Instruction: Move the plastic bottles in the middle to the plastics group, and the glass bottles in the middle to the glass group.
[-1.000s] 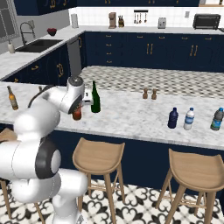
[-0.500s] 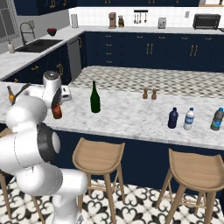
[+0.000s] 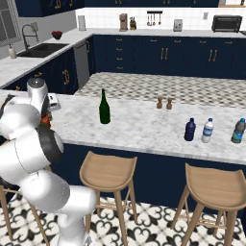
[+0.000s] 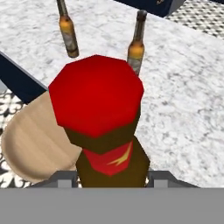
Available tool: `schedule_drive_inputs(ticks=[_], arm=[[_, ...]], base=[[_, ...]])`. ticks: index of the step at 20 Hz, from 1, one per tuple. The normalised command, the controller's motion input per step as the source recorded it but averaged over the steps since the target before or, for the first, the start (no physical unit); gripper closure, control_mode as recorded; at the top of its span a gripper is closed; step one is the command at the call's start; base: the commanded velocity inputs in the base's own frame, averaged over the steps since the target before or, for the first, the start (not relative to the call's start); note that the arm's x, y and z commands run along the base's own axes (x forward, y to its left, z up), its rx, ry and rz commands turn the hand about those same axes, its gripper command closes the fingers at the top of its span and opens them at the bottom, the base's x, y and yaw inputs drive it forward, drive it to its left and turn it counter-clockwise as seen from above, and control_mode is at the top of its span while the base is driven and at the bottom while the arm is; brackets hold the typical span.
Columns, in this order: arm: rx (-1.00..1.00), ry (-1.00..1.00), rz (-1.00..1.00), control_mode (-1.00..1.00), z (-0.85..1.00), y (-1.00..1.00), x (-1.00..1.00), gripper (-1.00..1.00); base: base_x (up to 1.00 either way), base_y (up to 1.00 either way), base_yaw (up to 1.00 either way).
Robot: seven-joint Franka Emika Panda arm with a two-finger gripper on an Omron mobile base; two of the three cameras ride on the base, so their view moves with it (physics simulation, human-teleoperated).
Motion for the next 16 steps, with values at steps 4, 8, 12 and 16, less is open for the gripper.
schedule_drive_inputs(ticks=[4, 8, 12, 16], arm=[[0.00, -0.02, 0.00, -1.00, 0.00, 1.00, 0.00, 1.00], [0.01, -0.01, 0.00, -1.00, 0.00, 0.97, 0.00, 1.00], [0.04, 0.00, -0.03, -1.00, 0.00, 0.64, 0.26, 1.00], [0.03, -0.02, -0.01, -1.00, 0.00, 0.34, 0.25, 1.00]], base=[[0.00, 0.00, 0.00], [0.00, 0.00, 0.00], [0.00, 0.00, 0.00], [0.00, 0.00, 0.00]])
